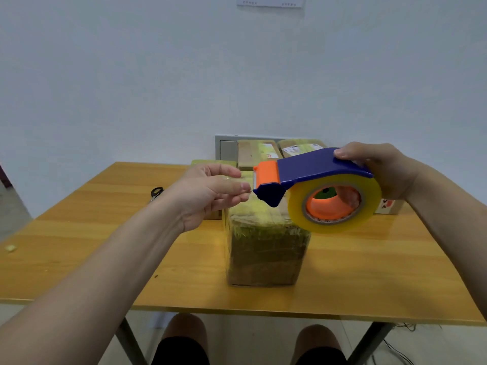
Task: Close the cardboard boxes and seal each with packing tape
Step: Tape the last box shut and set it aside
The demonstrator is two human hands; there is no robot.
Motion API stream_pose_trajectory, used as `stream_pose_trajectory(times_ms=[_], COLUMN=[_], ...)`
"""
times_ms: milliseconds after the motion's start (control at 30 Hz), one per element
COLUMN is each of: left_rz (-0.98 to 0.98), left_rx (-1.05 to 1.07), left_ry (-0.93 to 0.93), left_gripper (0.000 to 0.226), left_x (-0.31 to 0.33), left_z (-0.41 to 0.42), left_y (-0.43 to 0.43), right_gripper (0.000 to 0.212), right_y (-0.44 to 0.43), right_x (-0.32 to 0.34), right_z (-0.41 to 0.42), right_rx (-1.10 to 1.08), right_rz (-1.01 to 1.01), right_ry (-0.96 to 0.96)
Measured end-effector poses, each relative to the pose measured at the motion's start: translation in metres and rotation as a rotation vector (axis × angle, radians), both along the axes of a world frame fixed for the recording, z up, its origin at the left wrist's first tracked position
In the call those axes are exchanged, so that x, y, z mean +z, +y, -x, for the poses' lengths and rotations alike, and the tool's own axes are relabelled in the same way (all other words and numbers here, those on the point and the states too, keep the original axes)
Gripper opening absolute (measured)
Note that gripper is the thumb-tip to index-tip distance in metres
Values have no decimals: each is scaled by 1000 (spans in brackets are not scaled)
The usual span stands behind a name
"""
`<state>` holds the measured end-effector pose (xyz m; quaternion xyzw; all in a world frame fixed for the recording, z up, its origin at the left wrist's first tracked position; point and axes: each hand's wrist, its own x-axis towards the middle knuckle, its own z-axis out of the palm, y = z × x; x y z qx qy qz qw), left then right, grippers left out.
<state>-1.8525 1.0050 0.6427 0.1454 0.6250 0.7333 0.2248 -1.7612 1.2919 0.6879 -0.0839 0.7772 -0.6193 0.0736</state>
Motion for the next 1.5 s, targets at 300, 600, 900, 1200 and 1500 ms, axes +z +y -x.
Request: stream_pose_trajectory(times_ms=[300,600,900,1200,1500], left_rz=[304,413,544,610,632], left_rx=[28,87,52,8,-186], left_ry=[266,423,394,380,95], left_gripper=[21,39,22,28,43], left_x=[-15,-18,-16,-20,-20], left_z=[-13,-23,-20,-12,12], left_y=[-15,-13,-6,-5,-23], right_gripper=[32,35,34,24,23], right_y=[2,0,-3,1,4], right_x=[18,15,13,8,1], right_z=[-25,-29,-31,-26,-19], right_rx=[-84,-80,-96,-126,-127], right_rz=[-163,-267,-274,-292,-307], right_ry=[8,33,34,20,4])
